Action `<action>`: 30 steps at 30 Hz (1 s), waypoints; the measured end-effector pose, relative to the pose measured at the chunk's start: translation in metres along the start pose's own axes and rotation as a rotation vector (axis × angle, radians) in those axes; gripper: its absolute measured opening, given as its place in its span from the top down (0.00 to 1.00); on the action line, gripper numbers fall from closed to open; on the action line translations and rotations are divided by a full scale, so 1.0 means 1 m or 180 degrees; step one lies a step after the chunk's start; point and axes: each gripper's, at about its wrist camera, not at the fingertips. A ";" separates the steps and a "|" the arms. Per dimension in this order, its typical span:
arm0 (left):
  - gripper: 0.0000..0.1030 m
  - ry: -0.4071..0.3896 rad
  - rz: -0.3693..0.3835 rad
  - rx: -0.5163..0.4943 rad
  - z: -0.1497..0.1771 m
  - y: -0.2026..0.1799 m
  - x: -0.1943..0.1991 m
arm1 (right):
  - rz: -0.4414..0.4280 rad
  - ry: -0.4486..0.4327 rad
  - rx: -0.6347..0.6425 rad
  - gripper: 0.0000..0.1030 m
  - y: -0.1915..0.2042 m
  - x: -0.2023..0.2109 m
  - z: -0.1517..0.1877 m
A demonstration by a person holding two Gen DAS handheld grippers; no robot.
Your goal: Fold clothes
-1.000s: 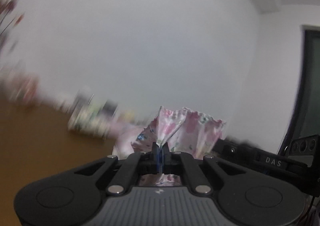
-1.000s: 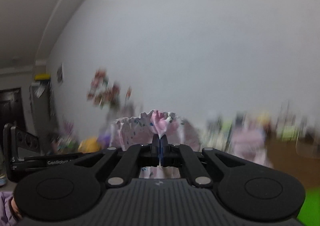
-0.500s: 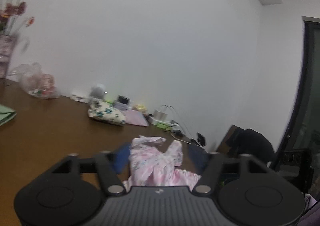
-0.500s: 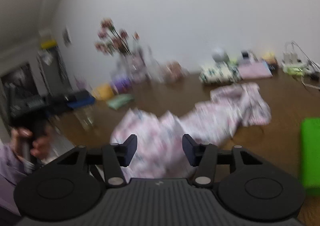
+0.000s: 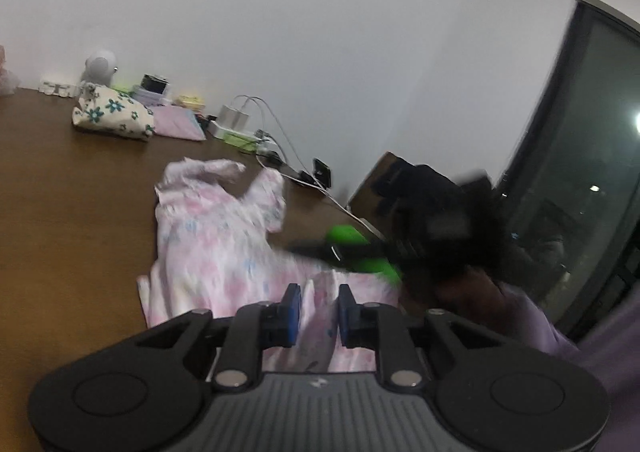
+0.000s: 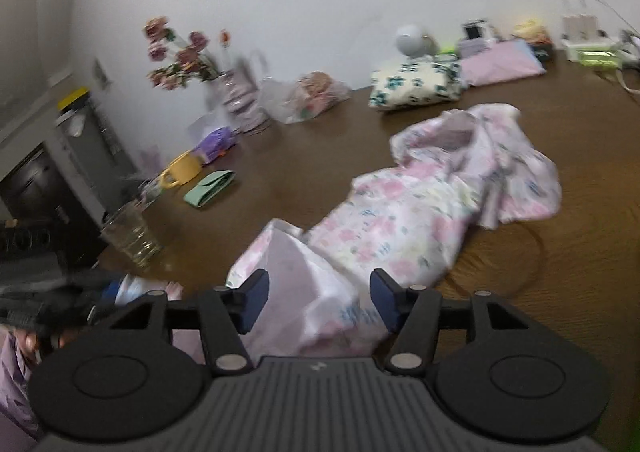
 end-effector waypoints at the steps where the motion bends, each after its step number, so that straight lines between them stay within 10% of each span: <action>1: 0.69 -0.0050 -0.0018 0.0001 0.009 -0.003 0.008 | -0.0032 0.0036 0.0077 0.35 0.001 -0.004 -0.006; 4: 0.67 -0.0133 -0.0059 0.0050 0.030 -0.006 0.018 | -0.0382 0.0333 0.0258 0.23 0.007 -0.027 -0.025; 8: 0.95 -0.0184 -0.0120 -0.0080 0.041 -0.018 0.029 | -0.0476 0.0805 0.0252 0.31 0.012 -0.075 -0.041; 10: 0.96 -0.0242 -0.0196 -0.0067 0.040 -0.018 0.032 | -0.0618 0.0980 0.0181 0.95 0.014 -0.094 -0.039; 12: 0.96 -0.0358 -0.0388 0.0024 0.033 -0.008 0.036 | -0.0457 0.0853 0.0255 0.99 0.022 -0.094 -0.040; 17: 0.99 -0.0847 -0.0886 -0.0225 -0.042 0.008 0.048 | -0.0044 -0.0235 0.0249 0.99 0.041 -0.045 -0.091; 22: 0.99 -0.1876 -0.1424 -0.1169 -0.163 -0.047 0.093 | 0.0200 -0.2073 0.0610 0.99 0.103 0.054 -0.156; 25: 0.99 -0.2453 -0.1455 -0.1570 -0.174 -0.101 0.130 | 0.0559 -0.3028 0.1083 0.99 0.143 0.128 -0.149; 30: 0.99 -0.1835 -0.1162 -0.1631 -0.094 -0.128 0.106 | 0.0779 -0.2856 0.0835 0.99 0.117 0.171 -0.075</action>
Point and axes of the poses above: each gripper's, at about its wrist camera, not at the fingertips, and x roughly against the way its jaws point, y to its left, z to its underside, and after that the axes turned 3 degrees about -z, right-handed
